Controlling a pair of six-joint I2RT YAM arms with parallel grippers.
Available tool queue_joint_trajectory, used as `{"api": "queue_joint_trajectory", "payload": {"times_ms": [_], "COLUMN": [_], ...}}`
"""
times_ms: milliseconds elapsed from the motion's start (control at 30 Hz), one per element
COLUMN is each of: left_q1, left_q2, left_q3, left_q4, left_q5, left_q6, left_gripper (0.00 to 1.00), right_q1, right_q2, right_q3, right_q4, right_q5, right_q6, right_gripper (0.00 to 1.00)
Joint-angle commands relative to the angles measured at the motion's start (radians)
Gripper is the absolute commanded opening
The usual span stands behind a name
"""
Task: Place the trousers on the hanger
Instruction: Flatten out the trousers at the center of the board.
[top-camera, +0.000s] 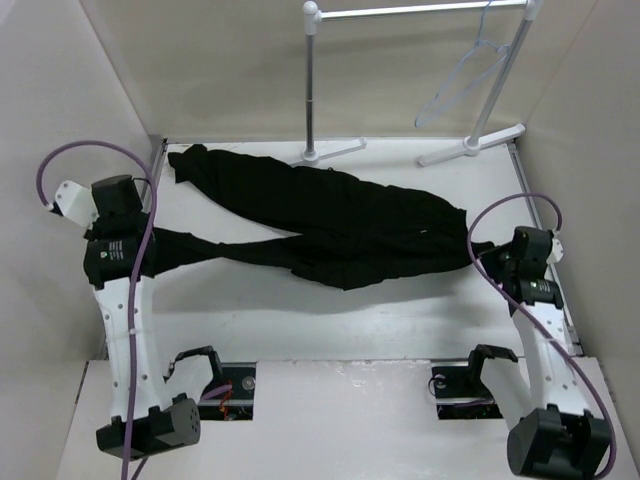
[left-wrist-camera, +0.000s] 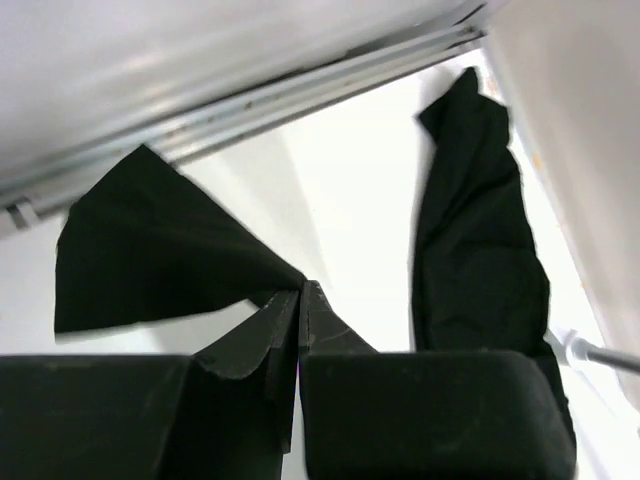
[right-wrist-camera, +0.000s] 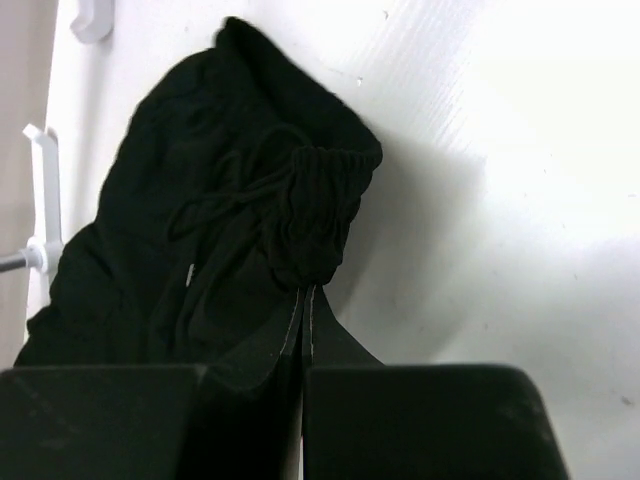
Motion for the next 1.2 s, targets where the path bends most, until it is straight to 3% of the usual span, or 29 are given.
{"api": "queue_joint_trajectory", "payload": {"times_ms": [0, 167, 233, 500, 767, 867, 967, 1067, 1167], "left_q1": [-0.033, -0.043, -0.05, -0.01, 0.0, -0.036, -0.043, -0.007, -0.006], "left_q2": [-0.003, 0.029, 0.058, 0.494, 0.632, 0.582, 0.42, 0.211, -0.016], "left_q3": [0.177, 0.381, 0.396, 0.42, 0.659, 0.649, 0.526, 0.368, 0.172], "left_q4": [-0.236, -0.388, -0.4, -0.157, -0.164, -0.166, -0.143, -0.172, -0.254], "left_q5": [-0.096, -0.119, -0.142, -0.064, 0.081, 0.092, 0.071, 0.042, -0.075], "left_q6": [0.11, 0.239, 0.272, 0.24, 0.171, 0.138, 0.105, 0.077, 0.016], "left_gripper": [0.0, 0.01, 0.02, 0.01, 0.01, 0.01, 0.0, 0.0, 0.01], "right_q1": [0.026, 0.043, 0.038, -0.012, 0.012, 0.012, 0.012, 0.012, 0.012], "right_q2": [-0.088, -0.109, -0.071, 0.392, 0.426, 0.399, 0.285, 0.104, -0.09], "right_q3": [0.079, 0.113, 0.131, 0.424, 0.512, 0.533, 0.478, 0.331, 0.172], "right_q4": [-0.128, -0.146, -0.116, 0.024, 0.002, -0.019, -0.042, -0.088, -0.189], "right_q5": [0.063, 0.083, 0.085, 0.027, 0.028, 0.01, 0.008, -0.002, -0.015], "right_q6": [-0.021, -0.054, -0.053, 0.001, -0.03, -0.034, -0.044, -0.047, -0.045], "right_gripper": [0.01, 0.02, 0.02, 0.02, 0.02, 0.02, 0.02, 0.02, 0.02]}}
